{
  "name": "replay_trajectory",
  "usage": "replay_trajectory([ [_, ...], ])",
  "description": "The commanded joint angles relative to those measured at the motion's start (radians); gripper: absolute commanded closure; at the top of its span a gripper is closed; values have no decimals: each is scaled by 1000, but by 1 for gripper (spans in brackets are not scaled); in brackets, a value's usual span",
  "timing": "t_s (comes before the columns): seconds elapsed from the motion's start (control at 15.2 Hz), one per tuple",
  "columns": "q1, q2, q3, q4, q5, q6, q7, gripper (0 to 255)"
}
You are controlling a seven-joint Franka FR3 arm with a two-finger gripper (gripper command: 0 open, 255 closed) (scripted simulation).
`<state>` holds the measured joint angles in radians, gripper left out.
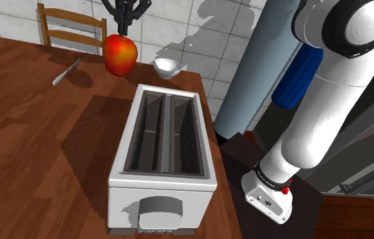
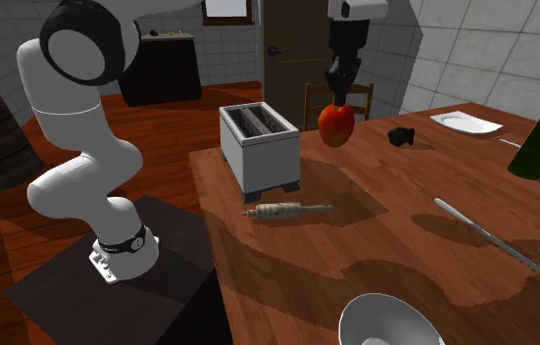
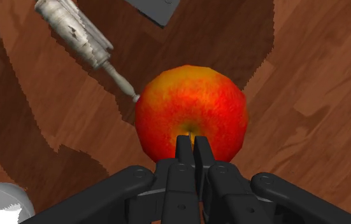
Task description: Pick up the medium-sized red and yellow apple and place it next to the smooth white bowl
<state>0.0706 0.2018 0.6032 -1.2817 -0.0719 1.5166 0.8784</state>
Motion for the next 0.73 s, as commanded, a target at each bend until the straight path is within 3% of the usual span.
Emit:
replay_trajectory([
  [0.0, -46, -39, -17, -37, 29, 3, -58, 255],
  [0.66, -214, -153, -131, -154, 112, 14, -326, 255],
])
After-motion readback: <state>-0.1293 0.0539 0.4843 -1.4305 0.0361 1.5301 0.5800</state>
